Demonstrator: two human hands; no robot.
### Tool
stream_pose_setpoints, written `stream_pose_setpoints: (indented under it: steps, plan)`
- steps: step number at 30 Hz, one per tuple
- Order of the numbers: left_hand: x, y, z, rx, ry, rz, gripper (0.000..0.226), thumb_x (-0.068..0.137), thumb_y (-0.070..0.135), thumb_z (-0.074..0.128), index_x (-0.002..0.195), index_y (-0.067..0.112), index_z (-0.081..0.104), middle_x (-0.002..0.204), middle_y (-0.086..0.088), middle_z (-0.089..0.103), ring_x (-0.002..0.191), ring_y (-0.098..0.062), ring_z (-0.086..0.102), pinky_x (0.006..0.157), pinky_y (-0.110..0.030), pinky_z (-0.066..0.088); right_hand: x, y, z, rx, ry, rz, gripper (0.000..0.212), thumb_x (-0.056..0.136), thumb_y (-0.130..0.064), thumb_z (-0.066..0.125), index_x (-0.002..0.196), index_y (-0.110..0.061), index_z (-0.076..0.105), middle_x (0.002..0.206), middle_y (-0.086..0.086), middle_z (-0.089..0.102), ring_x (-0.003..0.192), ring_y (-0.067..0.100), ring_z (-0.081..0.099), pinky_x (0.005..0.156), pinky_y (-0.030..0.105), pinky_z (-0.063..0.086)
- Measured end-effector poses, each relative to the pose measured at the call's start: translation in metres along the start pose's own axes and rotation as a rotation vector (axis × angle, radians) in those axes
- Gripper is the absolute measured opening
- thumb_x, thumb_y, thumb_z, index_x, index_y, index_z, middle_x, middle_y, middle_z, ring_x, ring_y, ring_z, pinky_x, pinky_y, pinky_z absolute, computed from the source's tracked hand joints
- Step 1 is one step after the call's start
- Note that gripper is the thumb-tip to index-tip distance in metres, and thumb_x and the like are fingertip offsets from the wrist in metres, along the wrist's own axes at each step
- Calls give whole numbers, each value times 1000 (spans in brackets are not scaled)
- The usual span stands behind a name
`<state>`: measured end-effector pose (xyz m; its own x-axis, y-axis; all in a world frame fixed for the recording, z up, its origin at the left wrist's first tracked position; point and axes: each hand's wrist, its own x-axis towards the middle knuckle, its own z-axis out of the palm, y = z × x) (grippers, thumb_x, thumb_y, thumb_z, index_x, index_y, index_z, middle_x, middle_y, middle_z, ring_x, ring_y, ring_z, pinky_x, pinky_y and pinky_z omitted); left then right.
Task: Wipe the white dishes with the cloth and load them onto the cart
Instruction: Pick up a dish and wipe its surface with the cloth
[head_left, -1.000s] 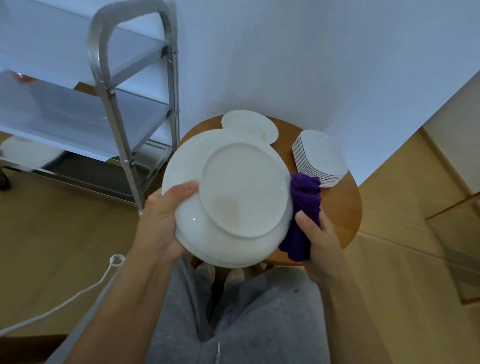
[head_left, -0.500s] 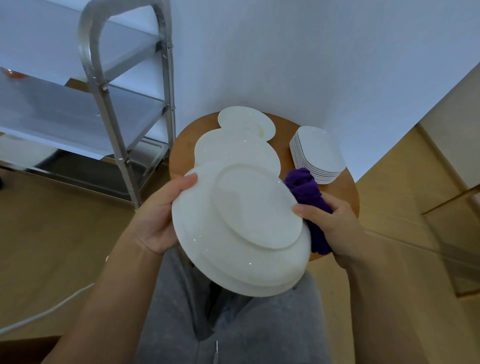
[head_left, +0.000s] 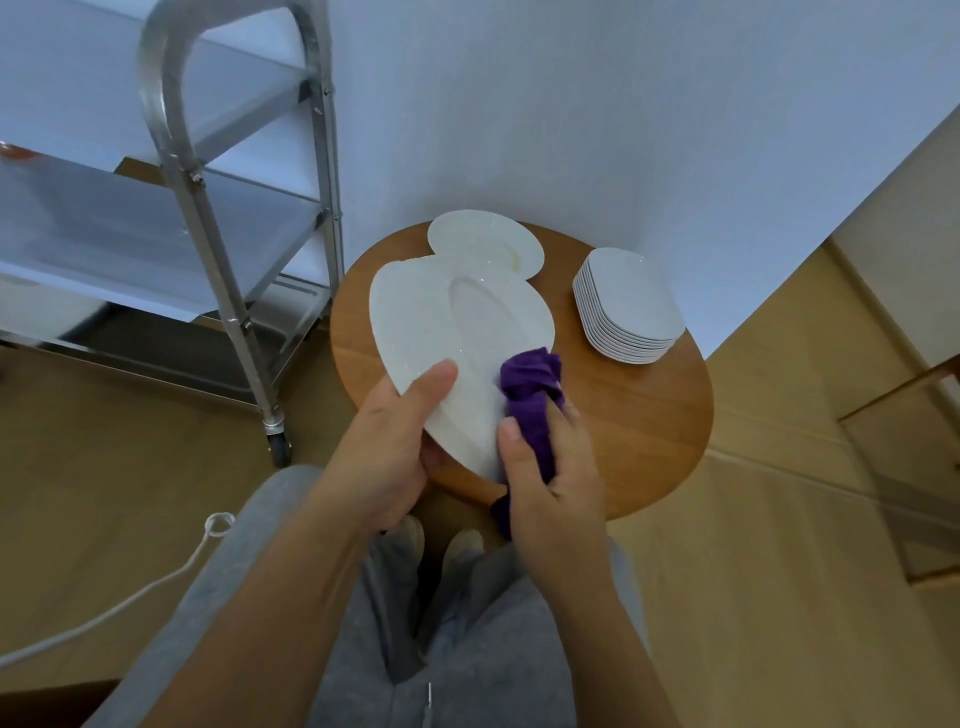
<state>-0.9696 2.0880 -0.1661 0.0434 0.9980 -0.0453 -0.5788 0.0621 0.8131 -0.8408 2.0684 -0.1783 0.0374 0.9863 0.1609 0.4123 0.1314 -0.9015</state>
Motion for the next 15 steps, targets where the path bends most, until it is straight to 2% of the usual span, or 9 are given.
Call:
stream_pose_setpoints:
  steps: [4,6,8,10,13,15]
  plan:
    - [-5,2,3,241,-74,19,38,71,41,56,107,32,56,94,8,71,94,-17,68,76,-31,55,7,-15,-5,-62,-125,-84,25,82,-56,42,107,-57,40,114,-25,49,105,-5,48,88,20,44]
    - [-9,2,6,275,-130,28,30,74,37,54,102,31,61,92,7,72,92,-16,68,72,-27,55,16,-22,-14,-48,-206,-77,26,82,-57,42,107,-55,40,107,-23,53,97,-2,53,81,22,48]
    - [-13,5,9,283,-170,38,23,79,33,52,100,32,62,91,11,72,90,-11,68,68,-21,54,28,-27,-22,-19,-273,-50,17,86,-54,45,103,-56,42,99,-25,56,90,-6,56,71,15,48]
    - [-17,7,13,299,-223,49,19,86,34,51,99,36,65,92,14,71,91,-8,67,69,-18,53,44,-30,-29,-43,-255,-58,13,93,-48,44,105,-52,46,96,-24,58,87,-6,57,70,14,46]
    - [-22,7,18,264,-243,61,20,83,40,53,93,50,68,95,15,70,94,-7,66,71,-17,52,69,-29,-37,-133,-166,-52,26,96,-45,40,120,-39,49,105,-21,58,94,-3,53,80,19,41]
    - [-24,5,18,215,-208,65,23,80,36,53,91,47,69,96,13,71,94,-8,67,71,-17,53,75,-24,-39,-141,-165,7,30,95,-47,40,122,-37,51,99,-25,56,91,-5,52,75,18,39]
